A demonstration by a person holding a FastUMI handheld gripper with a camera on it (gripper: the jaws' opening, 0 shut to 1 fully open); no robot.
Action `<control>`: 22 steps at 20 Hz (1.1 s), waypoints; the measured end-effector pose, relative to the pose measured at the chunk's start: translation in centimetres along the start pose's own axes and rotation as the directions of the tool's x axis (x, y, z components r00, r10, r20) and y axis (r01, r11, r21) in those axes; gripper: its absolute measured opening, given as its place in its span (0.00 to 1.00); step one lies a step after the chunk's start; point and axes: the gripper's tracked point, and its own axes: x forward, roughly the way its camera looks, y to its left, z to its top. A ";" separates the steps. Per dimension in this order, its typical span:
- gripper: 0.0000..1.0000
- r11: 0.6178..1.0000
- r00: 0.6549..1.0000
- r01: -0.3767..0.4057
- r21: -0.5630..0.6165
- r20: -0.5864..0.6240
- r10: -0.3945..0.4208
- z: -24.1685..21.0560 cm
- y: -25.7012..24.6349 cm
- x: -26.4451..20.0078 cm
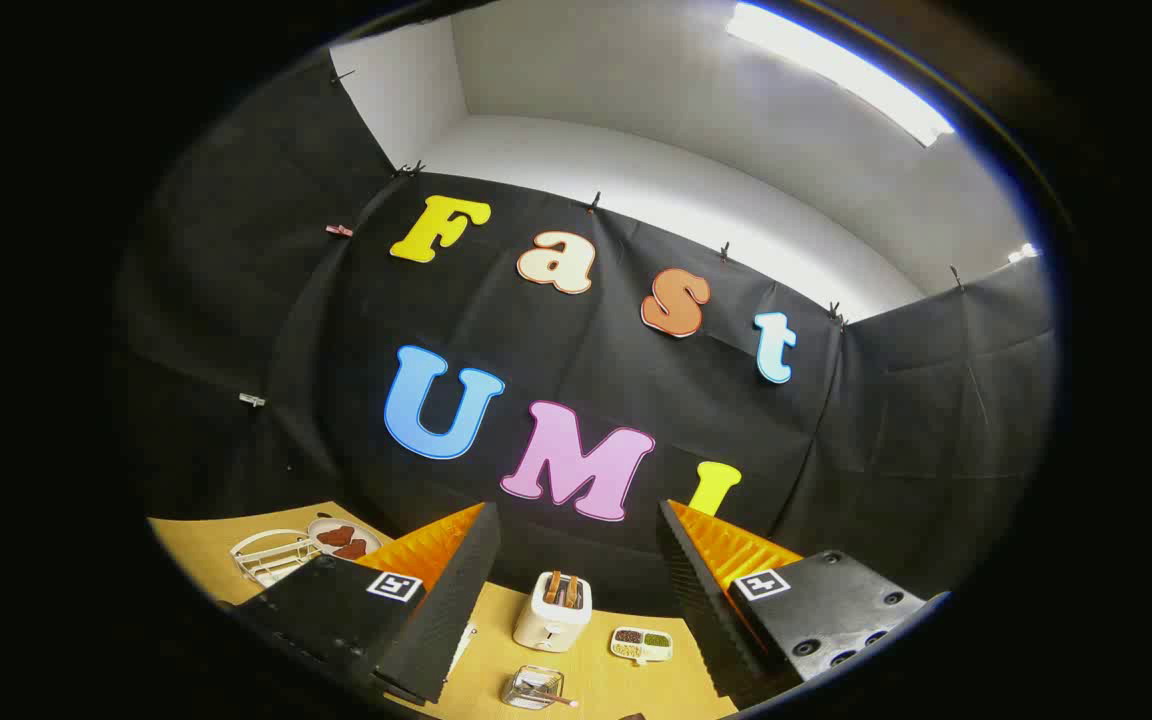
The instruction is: Take the plate from the dish rack, then take the spoon from the basket and place it into the plate.
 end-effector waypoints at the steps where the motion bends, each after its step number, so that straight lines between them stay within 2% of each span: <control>1: 0.96 1.000 1.000 -0.002 0.000 -0.002 0.002 -0.1 0.0 0.0; 17: 0.97 0.999 0.999 -0.043 0.001 -0.017 0.043 -0.6 2.1 1.9; 22: 0.97 0.994 0.989 -0.109 0.014 -0.103 0.110 -3.0 4.0 3.1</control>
